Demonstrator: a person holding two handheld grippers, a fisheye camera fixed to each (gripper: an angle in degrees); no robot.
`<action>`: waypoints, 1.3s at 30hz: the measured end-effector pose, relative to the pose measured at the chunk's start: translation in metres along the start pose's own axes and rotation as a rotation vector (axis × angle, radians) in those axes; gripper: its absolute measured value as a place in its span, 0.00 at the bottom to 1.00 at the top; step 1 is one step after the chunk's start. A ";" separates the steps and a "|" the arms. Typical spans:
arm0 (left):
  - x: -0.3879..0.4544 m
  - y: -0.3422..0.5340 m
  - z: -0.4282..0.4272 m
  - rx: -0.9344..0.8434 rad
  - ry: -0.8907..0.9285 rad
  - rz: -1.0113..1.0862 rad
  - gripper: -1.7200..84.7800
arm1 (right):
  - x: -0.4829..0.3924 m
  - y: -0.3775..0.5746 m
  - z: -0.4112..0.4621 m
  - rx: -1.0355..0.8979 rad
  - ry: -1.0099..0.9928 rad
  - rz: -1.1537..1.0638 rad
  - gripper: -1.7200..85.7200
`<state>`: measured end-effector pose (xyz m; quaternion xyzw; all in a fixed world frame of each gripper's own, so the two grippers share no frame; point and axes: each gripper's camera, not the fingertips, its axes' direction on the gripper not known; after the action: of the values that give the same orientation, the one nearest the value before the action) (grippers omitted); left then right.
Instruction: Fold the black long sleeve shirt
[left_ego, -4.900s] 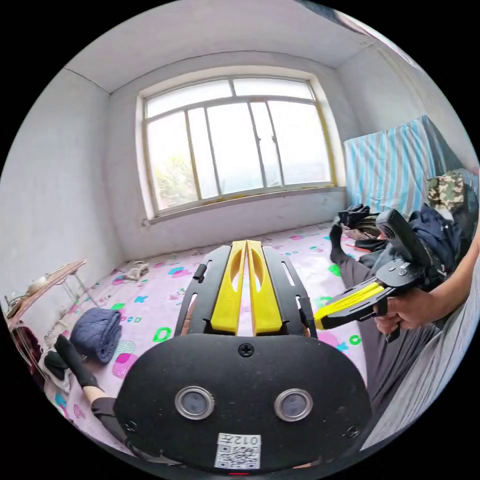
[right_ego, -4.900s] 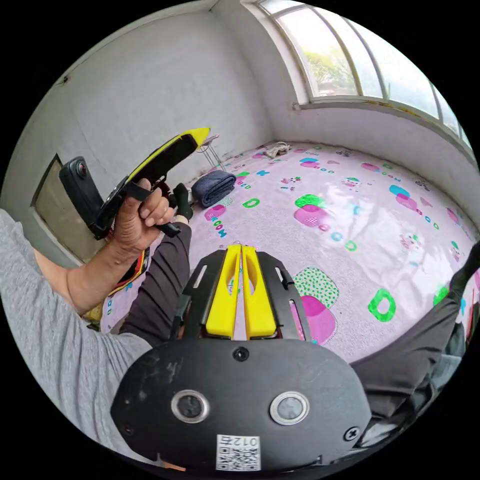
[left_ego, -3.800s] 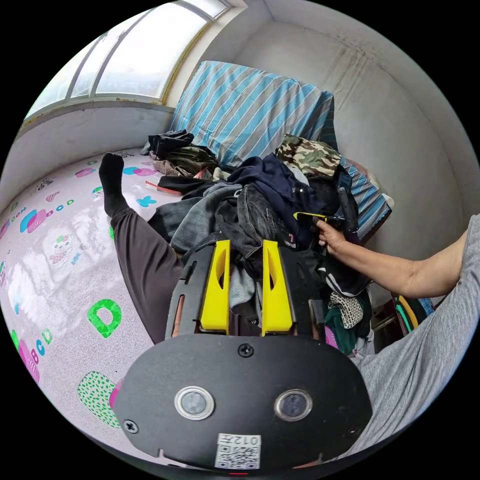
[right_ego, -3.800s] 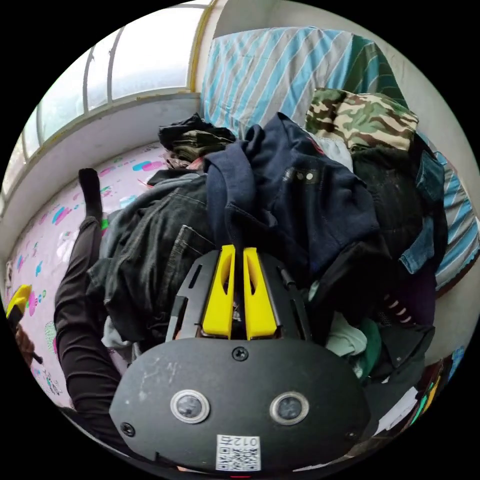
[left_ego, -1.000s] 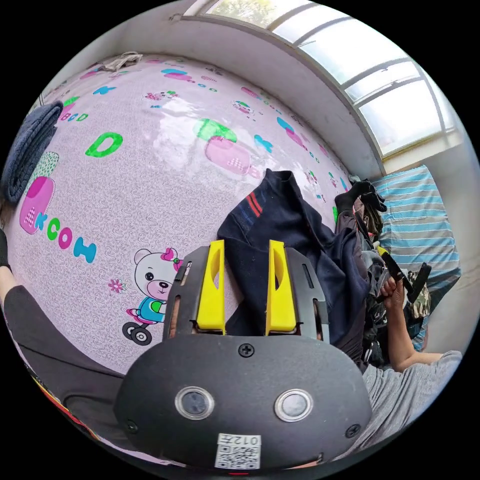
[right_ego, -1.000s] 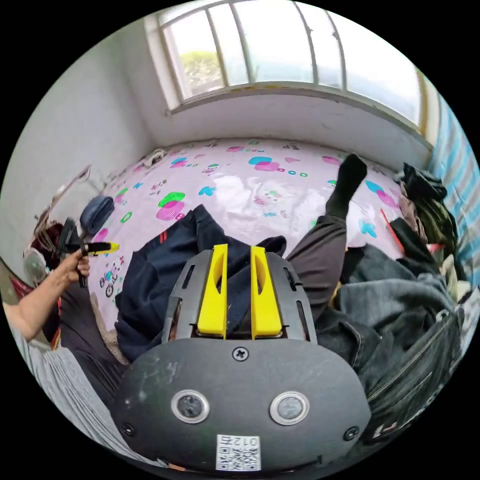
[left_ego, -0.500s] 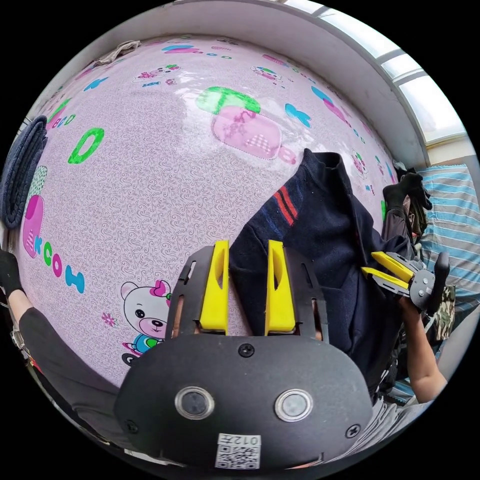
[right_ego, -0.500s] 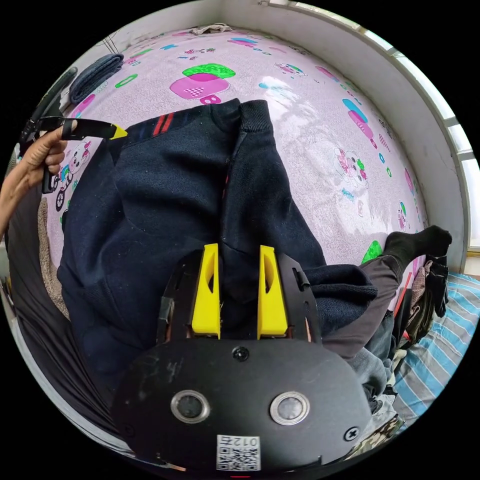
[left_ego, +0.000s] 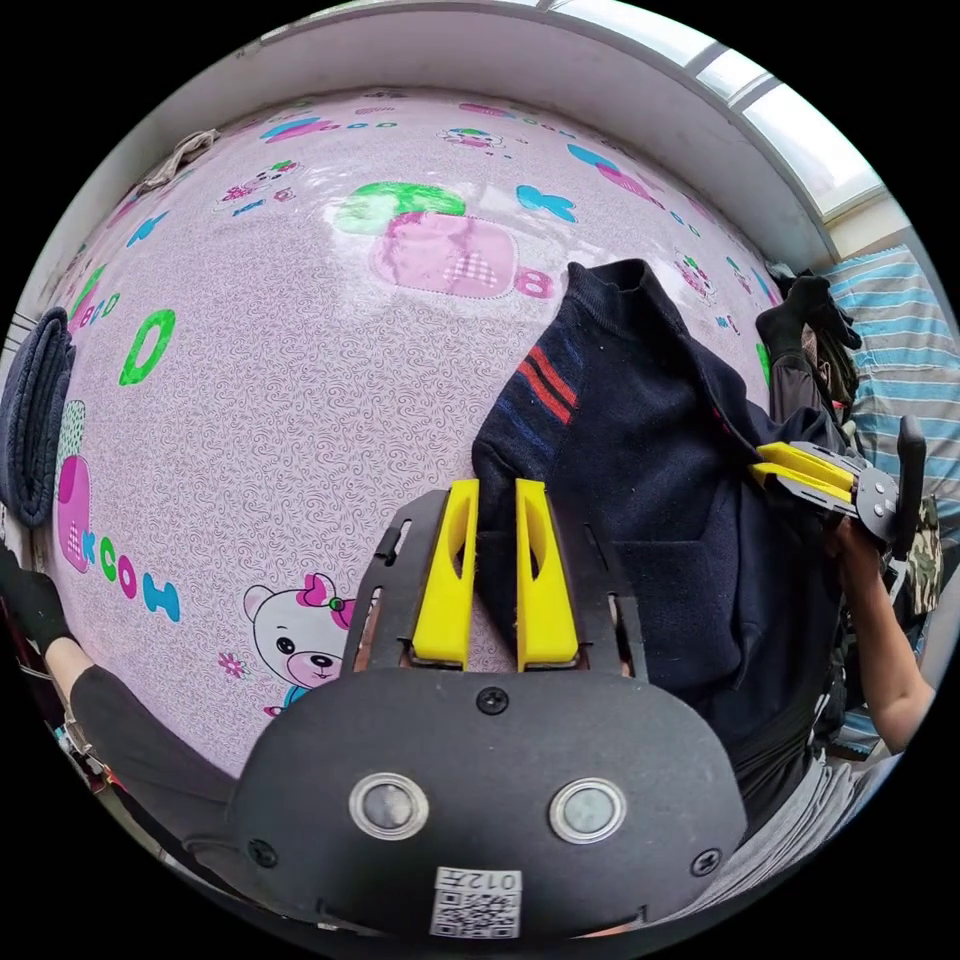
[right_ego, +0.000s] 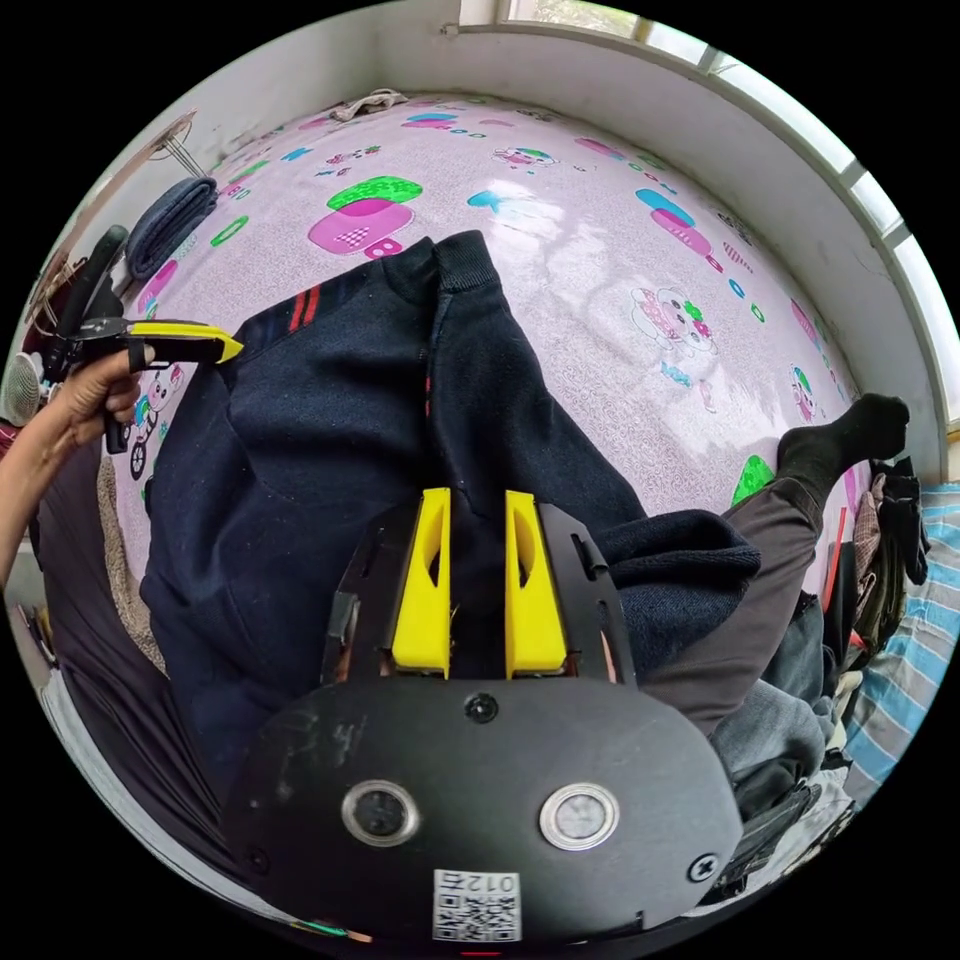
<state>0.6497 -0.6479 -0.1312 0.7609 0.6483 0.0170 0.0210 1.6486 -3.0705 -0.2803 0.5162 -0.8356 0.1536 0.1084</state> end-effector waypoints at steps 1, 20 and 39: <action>0.005 0.007 0.005 0.011 -0.014 0.007 0.08 | -0.001 0.003 0.005 0.000 -0.005 -0.004 0.12; 0.072 0.150 0.102 0.252 -0.043 0.042 0.04 | -0.019 0.008 0.074 -0.008 -0.012 0.020 0.09; 0.126 0.318 -0.070 0.660 -0.308 0.156 0.02 | 0.003 -0.120 -0.355 0.596 0.006 0.064 0.01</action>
<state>0.9791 -0.5731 -0.0448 0.7676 0.5480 -0.3062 -0.1295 1.7629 -2.9923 0.0684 0.4983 -0.7691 0.3971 -0.0501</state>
